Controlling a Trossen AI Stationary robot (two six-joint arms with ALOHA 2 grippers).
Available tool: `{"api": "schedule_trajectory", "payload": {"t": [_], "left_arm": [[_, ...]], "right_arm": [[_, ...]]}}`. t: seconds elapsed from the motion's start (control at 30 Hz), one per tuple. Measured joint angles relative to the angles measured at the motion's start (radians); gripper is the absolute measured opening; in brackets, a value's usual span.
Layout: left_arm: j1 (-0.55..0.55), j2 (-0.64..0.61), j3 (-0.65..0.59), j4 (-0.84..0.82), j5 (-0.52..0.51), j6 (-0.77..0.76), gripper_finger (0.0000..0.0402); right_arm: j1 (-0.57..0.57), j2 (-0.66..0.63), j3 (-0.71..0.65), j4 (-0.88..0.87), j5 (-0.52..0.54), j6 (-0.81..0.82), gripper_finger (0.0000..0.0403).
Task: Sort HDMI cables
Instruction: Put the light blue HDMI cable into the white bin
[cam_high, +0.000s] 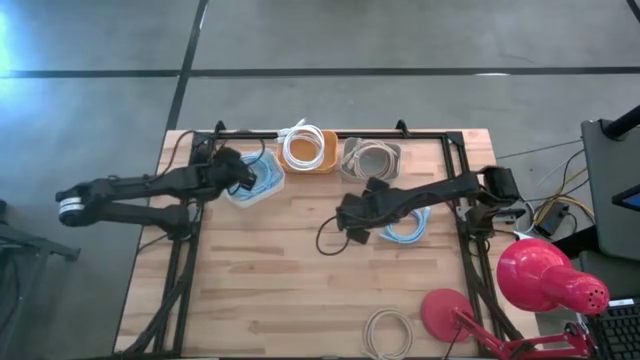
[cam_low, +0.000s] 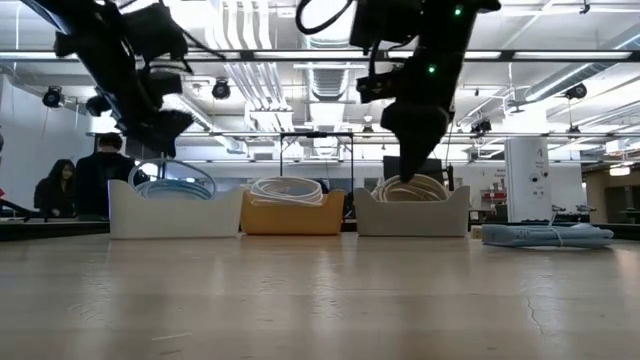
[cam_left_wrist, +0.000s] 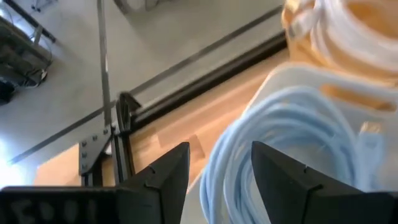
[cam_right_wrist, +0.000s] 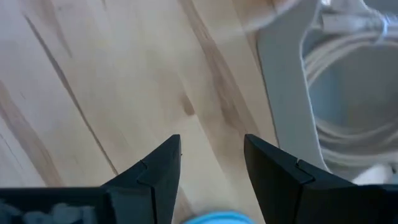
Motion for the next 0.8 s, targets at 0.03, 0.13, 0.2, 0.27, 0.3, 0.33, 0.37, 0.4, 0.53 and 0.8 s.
{"api": "schedule_trajectory", "payload": {"t": [0.03,0.13,0.2,0.27,0.3,0.33,0.37,0.4,0.53,0.8], "left_arm": [[-0.001,-0.014,0.009,0.001,-0.001,0.009,0.0185],[-0.002,-0.05,0.032,0.0,0.0,0.03,0.0185],[-0.002,-0.071,0.04,0.002,0.0,0.047,0.0184],[-0.002,-0.088,0.041,0.0,0.0,0.058,0.0184],[-0.002,-0.093,0.041,0.0,0.0,0.061,0.0184],[-0.002,-0.097,0.041,0.0,0.0,0.061,0.0184],[-0.003,-0.101,0.039,0.0,0.0,0.061,0.0184],[-0.003,-0.103,0.037,0.0,0.002,0.061,0.0184],[-0.003,-0.102,0.036,0.0,0.022,0.061,0.0184],[-0.003,-0.101,0.035,0.0,0.027,0.061,0.0184]], "right_arm": [[0.0,-0.004,0.0,-0.012,0.0,0.017,0.0171],[-0.001,-0.017,-0.005,-0.038,-0.006,0.061,0.0171],[-0.001,-0.021,-0.01,-0.038,-0.031,0.073,0.0171],[-0.001,-0.021,-0.018,-0.039,-0.066,0.087,0.0171],[-0.001,-0.021,-0.023,-0.038,-0.083,0.101,0.0171],[-0.001,-0.021,-0.032,-0.038,-0.099,0.119,0.0171],[-0.001,-0.021,-0.042,-0.039,-0.11,0.135,0.0171],[-0.001,-0.021,-0.055,-0.039,-0.12,0.149,0.0171],[-0.005,-0.031,-0.12,-0.049,-0.184,0.215,0.0171],[-0.005,-0.136,-0.32,-0.018,-0.321,0.377,0.0171]]}}
